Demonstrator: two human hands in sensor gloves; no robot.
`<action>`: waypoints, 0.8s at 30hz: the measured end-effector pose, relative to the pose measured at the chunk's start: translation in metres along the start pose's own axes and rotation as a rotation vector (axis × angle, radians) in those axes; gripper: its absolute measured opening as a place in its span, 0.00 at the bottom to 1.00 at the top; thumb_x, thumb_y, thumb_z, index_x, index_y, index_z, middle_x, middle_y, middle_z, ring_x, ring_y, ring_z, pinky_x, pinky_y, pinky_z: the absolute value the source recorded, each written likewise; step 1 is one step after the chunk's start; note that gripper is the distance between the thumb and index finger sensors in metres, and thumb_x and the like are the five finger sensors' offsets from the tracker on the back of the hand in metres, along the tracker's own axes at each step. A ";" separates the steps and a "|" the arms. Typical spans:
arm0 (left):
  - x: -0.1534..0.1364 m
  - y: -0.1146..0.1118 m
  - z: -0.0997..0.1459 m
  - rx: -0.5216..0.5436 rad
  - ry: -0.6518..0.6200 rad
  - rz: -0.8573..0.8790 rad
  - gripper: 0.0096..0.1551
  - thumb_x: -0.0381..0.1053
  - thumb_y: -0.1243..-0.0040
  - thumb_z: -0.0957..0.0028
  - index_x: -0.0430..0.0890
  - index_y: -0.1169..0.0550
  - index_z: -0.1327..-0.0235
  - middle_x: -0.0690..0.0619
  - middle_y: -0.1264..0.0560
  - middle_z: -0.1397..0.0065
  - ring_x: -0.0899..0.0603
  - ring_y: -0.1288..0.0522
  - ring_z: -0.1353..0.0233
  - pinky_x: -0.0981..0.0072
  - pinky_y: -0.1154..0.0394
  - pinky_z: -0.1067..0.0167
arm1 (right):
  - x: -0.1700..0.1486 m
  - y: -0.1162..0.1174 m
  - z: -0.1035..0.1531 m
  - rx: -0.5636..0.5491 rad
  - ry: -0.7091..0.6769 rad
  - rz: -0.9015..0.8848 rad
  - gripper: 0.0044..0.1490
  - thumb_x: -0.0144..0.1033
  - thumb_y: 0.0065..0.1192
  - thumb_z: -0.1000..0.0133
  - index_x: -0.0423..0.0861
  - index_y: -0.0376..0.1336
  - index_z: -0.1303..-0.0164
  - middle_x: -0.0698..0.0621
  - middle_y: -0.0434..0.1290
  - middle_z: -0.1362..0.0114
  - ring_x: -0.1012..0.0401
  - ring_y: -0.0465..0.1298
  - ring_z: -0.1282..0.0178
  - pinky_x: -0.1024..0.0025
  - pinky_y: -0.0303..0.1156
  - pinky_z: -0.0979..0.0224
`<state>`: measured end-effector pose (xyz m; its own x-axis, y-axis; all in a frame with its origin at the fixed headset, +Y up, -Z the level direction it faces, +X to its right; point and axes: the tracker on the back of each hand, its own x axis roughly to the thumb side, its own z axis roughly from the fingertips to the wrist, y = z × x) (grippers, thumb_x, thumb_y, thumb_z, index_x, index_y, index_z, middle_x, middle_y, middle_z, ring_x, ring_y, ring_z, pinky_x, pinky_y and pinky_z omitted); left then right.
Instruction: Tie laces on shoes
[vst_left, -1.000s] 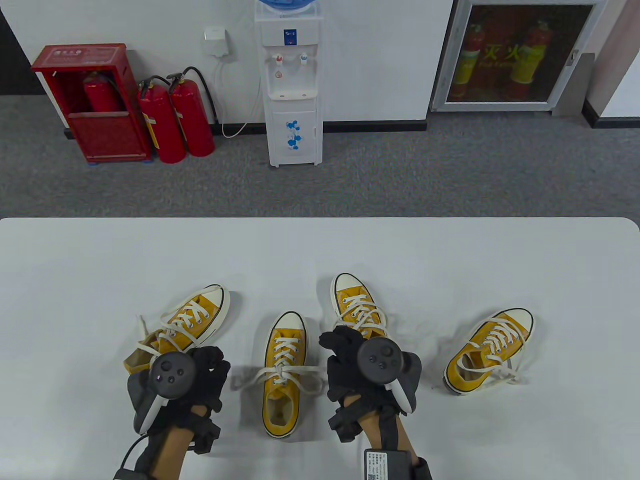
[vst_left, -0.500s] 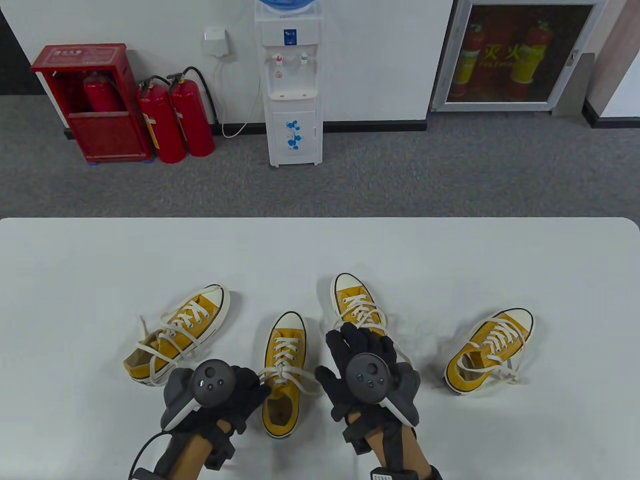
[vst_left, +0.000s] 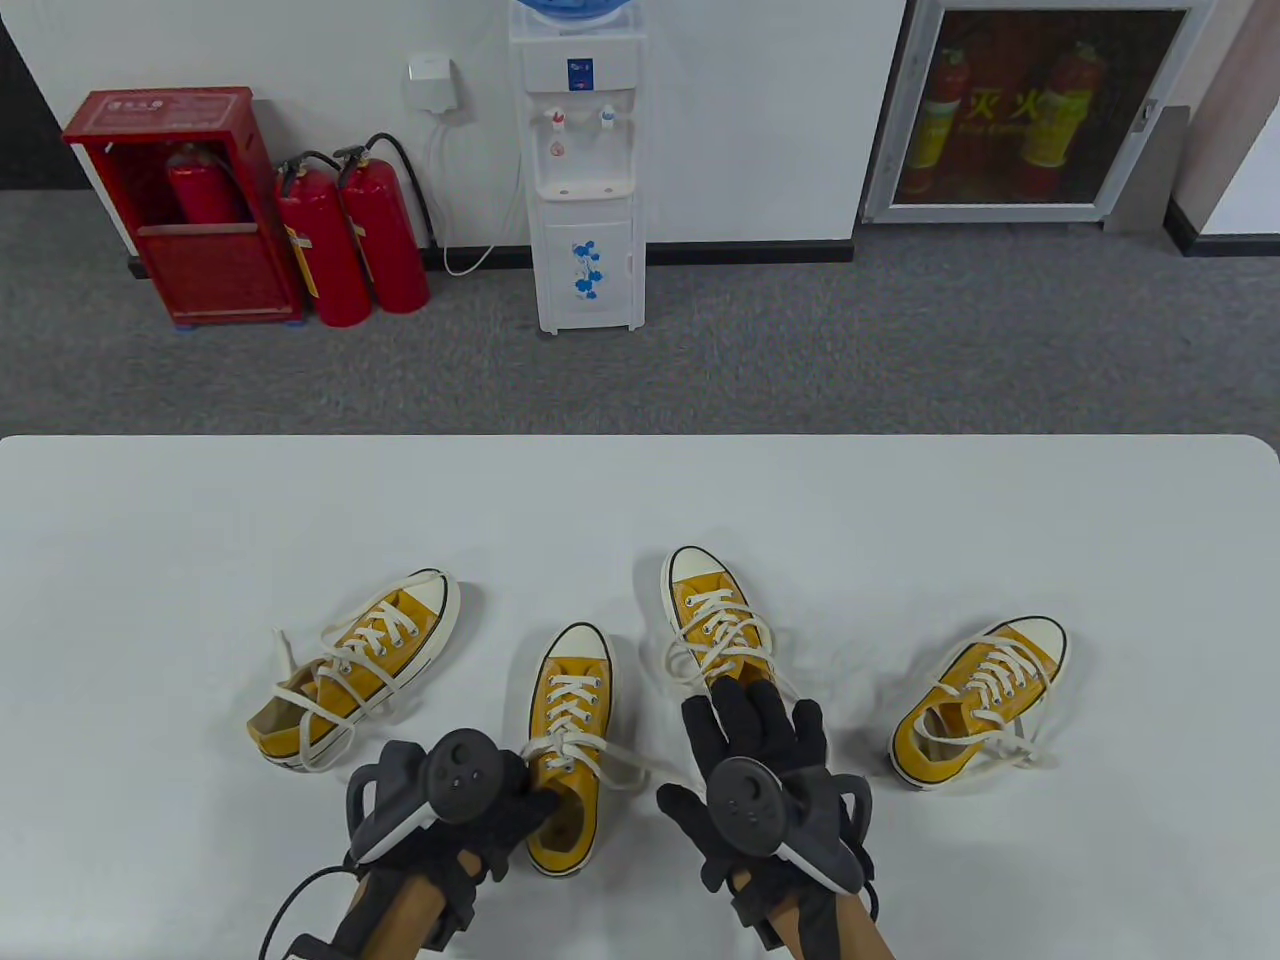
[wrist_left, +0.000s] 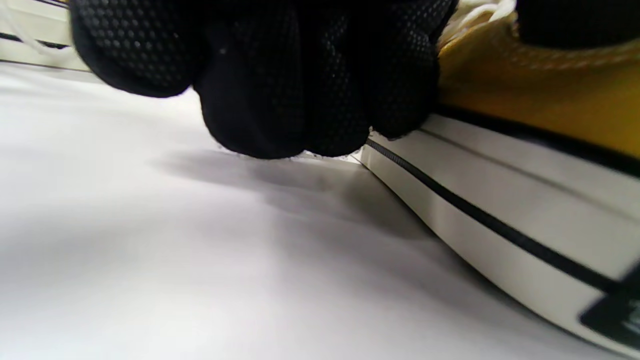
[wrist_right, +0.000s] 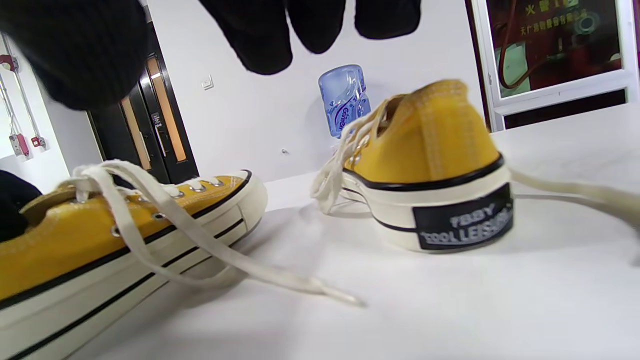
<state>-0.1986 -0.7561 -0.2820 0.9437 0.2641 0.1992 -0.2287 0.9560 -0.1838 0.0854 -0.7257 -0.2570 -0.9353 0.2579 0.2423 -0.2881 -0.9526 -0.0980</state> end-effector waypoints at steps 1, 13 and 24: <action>0.000 0.000 0.000 -0.005 0.002 0.004 0.35 0.78 0.42 0.55 0.54 0.15 0.52 0.50 0.13 0.44 0.43 0.13 0.55 0.41 0.21 0.46 | -0.001 0.001 0.001 0.007 0.000 0.000 0.55 0.66 0.63 0.55 0.50 0.54 0.19 0.50 0.45 0.13 0.41 0.48 0.12 0.28 0.36 0.21; 0.016 -0.003 0.000 0.010 0.044 -0.033 0.26 0.66 0.41 0.49 0.47 0.15 0.56 0.47 0.13 0.52 0.45 0.14 0.64 0.43 0.20 0.52 | -0.001 0.006 0.004 -0.006 -0.007 -0.001 0.52 0.64 0.63 0.53 0.49 0.57 0.21 0.48 0.48 0.14 0.41 0.52 0.14 0.28 0.39 0.21; 0.005 0.017 -0.007 0.110 0.095 0.117 0.23 0.63 0.41 0.49 0.47 0.14 0.59 0.47 0.13 0.56 0.47 0.15 0.67 0.47 0.19 0.56 | -0.001 0.005 0.004 -0.022 -0.012 -0.024 0.50 0.62 0.63 0.53 0.49 0.58 0.22 0.48 0.50 0.15 0.41 0.54 0.14 0.28 0.40 0.21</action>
<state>-0.1960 -0.7390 -0.2911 0.9265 0.3655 0.0895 -0.3576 0.9292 -0.0929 0.0859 -0.7312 -0.2538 -0.9257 0.2785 0.2561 -0.3149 -0.9423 -0.1134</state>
